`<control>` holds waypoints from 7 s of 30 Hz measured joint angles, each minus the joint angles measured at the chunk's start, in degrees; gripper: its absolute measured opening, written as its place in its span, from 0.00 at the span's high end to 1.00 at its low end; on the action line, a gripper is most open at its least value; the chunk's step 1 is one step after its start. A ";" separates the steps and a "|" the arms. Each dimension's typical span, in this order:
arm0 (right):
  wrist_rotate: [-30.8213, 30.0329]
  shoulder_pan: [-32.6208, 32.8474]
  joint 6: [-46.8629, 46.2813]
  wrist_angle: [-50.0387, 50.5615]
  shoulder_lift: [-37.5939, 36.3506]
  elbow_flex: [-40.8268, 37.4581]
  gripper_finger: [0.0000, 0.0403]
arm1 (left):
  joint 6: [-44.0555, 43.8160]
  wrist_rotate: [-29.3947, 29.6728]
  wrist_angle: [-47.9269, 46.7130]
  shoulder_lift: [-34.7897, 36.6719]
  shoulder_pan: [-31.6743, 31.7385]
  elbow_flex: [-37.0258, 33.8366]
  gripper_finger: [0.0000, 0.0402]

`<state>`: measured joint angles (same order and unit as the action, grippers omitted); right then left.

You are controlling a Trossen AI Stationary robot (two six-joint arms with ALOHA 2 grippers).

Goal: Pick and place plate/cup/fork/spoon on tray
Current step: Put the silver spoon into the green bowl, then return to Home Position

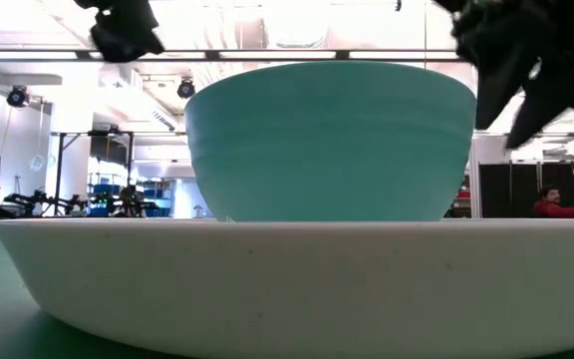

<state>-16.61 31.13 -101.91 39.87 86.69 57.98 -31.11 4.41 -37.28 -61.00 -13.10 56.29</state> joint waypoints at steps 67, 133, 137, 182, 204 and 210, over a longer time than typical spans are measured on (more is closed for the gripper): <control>-18.02 -5.32 4.58 28.99 -35.90 -5.07 0.66 | 66.02 -14.87 -17.22 -63.30 42.24 40.57 0.67; -9.38 2.57 3.18 17.24 -23.22 -4.83 0.72 | 29.36 -4.33 -33.77 -45.76 3.33 45.14 1.00; -13.33 4.91 0.60 16.86 -23.66 -4.83 0.73 | 22.17 -4.35 -33.88 -46.36 -2.01 45.82 1.00; -16.02 6.14 -2.14 16.62 -20.95 -4.85 0.74 | 10.98 -13.36 -37.35 -64.97 -6.87 64.38 0.90; -16.47 9.54 33.74 2.74 -20.97 2.05 0.75 | 9.96 -10.10 -32.65 -52.36 -6.83 65.07 0.90; -16.64 9.42 45.76 3.03 -21.00 10.98 0.76 | -0.07 -10.19 -24.03 -45.48 -6.61 64.91 0.90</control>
<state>-33.25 40.56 -56.16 42.90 65.69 68.96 -31.17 -5.79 -61.31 -106.48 -19.70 121.20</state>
